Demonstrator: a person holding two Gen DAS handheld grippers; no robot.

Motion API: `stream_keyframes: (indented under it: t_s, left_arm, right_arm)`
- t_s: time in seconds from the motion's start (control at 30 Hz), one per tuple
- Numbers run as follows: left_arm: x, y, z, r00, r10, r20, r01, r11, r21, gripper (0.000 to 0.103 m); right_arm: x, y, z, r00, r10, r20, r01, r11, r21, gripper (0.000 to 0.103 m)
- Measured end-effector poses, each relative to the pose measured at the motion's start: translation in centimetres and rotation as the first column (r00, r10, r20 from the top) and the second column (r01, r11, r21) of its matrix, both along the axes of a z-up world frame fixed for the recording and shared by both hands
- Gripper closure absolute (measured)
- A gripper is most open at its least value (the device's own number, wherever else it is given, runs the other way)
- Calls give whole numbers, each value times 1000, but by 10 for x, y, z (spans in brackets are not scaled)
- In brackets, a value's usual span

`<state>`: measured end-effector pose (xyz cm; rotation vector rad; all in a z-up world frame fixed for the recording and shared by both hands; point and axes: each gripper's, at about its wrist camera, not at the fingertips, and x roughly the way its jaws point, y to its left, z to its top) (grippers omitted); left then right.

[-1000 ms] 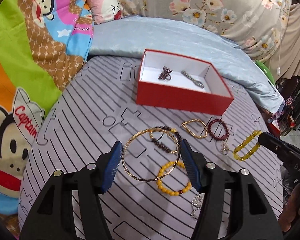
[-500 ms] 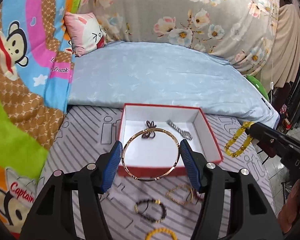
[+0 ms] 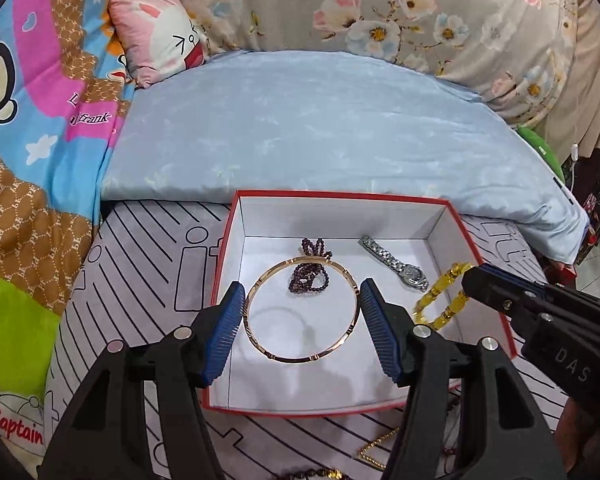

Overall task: Organize jewelry
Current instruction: 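Carry the yellow bracelet and gold bangle into the red box and release both, then grasp the small orange bead bracelet with the left tool while the right approaches the dark red bracelet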

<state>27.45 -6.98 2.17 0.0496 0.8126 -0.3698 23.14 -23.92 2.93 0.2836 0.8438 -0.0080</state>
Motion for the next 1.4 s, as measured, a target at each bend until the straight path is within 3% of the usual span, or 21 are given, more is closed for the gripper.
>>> stream_keyframes:
  t_s: [0.07, 0.1, 0.17, 0.23, 0.43, 0.57, 0.83, 1.1, 1.4]
  left_arm:
    - [5, -2, -6, 1000, -1, -9, 1, 1000, -5, 44]
    - [7, -1, -8, 1000, 21, -20, -21, 1000, 5, 38]
    - [6, 5, -5, 999, 44, -9, -44, 999, -9, 30]
    - [1, 13, 1, 998, 65, 15, -64, 998, -6, 27]
    - [-29, 39, 11, 994, 105, 32, -105, 994, -11, 24]
    - [-59, 59, 6, 992, 130, 3, -129, 991, -47, 23]
    - [-124, 79, -15, 992, 124, -26, -125, 992, -11, 23]
    - [-172, 83, -40, 991, 101, -90, -101, 995, 11, 23]
    - [-199, 76, -60, 990, 74, -121, -69, 997, 41, 23]
  right_arm:
    - [3, -4, -3, 1000, -14, 4, 14, 1000, -14, 87]
    - [1, -6, -2, 999, -37, 7, 37, 999, -36, 82]
    - [-5, -11, 7, 997, -70, 34, 72, 995, -70, 64]
    - [-17, -13, 16, 994, -87, 63, 92, 993, -81, 61]
    - [-64, -6, 24, 994, -74, 80, 81, 993, -88, 60]
    - [-100, 5, 12, 996, -65, 57, 70, 993, -92, 60]
    - [-160, 20, -14, 998, -61, -8, 60, 993, -101, 60]
    - [-198, 24, -34, 996, -72, -60, 68, 995, -73, 60]
    - [-225, 36, -52, 993, -50, -108, 43, 997, -66, 60]
